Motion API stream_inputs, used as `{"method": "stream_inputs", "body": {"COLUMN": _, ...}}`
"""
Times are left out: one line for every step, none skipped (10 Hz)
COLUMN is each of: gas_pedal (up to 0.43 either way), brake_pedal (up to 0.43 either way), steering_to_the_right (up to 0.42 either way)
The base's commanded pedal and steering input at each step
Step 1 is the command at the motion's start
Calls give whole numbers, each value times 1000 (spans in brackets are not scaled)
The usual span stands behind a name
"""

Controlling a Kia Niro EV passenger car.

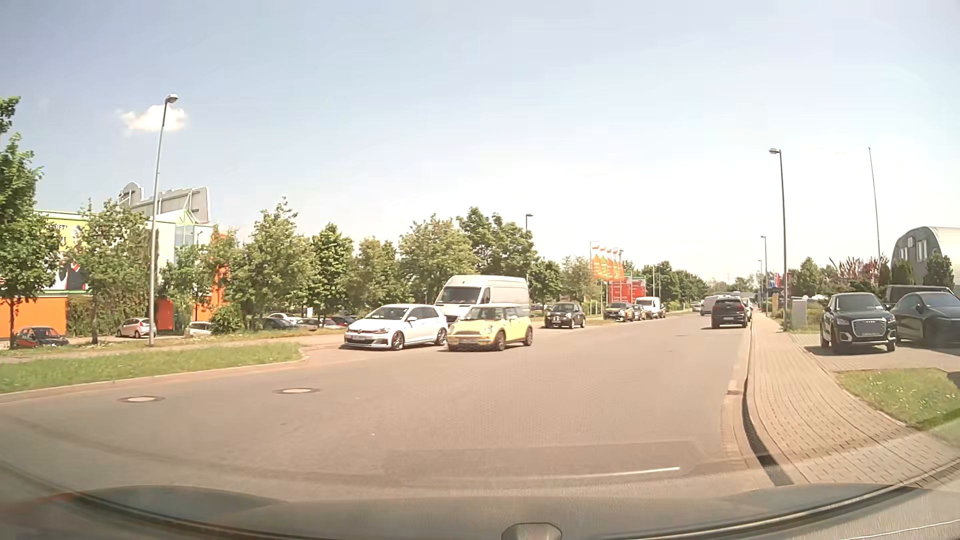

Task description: Follow the waypoints while adhering to traffic rules and regulations

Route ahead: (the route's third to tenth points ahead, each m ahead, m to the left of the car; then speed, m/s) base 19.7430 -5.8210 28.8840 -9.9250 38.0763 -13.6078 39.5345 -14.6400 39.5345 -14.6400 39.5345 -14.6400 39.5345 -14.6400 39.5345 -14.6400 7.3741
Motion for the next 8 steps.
{"method": "stream_inputs", "body": {"gas_pedal": 260, "brake_pedal": 0, "steering_to_the_right": 126}}
{"method": "stream_inputs", "body": {"gas_pedal": 228, "brake_pedal": 0, "steering_to_the_right": 122}}
{"method": "stream_inputs", "body": {"gas_pedal": 209, "brake_pedal": 0, "steering_to_the_right": 119}}
{"method": "stream_inputs", "body": {"gas_pedal": 209, "brake_pedal": 0, "steering_to_the_right": 110}}
{"method": "stream_inputs", "body": {"gas_pedal": 209, "brake_pedal": 0, "steering_to_the_right": 100}}
{"method": "stream_inputs", "body": {"gas_pedal": 209, "brake_pedal": 0, "steering_to_the_right": 91}}
{"method": "stream_inputs", "body": {"gas_pedal": 209, "brake_pedal": 0, "steering_to_the_right": 87}}
{"method": "stream_inputs", "body": {"gas_pedal": 209, "brake_pedal": 0, "steering_to_the_right": 84}}
